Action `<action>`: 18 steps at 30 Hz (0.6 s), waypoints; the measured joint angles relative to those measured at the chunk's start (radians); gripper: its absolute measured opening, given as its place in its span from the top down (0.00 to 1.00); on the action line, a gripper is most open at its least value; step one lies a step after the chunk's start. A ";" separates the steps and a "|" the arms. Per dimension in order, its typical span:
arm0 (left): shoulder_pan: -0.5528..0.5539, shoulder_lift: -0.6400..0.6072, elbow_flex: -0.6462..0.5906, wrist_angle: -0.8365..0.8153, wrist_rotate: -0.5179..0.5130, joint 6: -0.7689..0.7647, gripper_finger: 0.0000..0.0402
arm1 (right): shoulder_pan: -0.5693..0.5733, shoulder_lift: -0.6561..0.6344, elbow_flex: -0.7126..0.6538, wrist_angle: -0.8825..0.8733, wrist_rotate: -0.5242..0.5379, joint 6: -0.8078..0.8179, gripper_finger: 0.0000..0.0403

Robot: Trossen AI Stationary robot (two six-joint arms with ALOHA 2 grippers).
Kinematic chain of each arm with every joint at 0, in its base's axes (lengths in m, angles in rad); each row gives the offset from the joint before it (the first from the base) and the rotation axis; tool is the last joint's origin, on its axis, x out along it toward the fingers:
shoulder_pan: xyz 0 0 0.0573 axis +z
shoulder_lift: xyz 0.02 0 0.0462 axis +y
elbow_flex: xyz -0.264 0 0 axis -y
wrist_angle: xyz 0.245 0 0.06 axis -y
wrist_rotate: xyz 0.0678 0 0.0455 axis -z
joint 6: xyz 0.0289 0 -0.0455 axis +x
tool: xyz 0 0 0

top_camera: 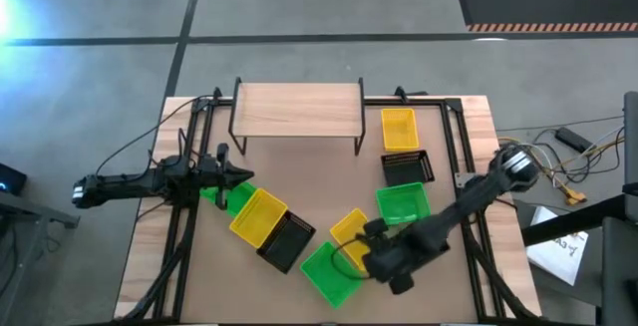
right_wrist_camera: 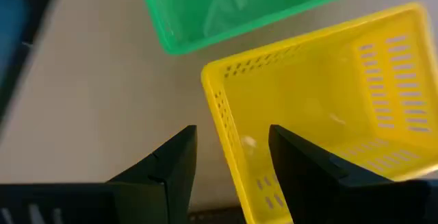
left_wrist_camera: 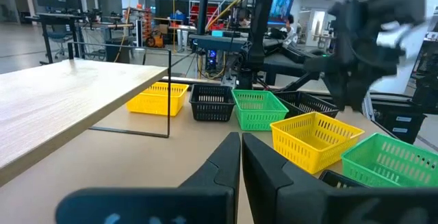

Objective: Stack baskets on shelf by color
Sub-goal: Put the bottom right yellow bin on the shelf

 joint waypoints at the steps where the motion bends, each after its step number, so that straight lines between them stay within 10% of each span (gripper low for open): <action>1: 0.000 0.000 0.000 0.000 0.000 0.000 1.00 | 0.005 0.035 0.016 -0.017 0.010 0.011 0.58; 18: 0.000 0.000 0.000 0.000 0.000 0.000 1.00 | -0.048 0.127 0.092 -0.103 0.139 0.076 0.97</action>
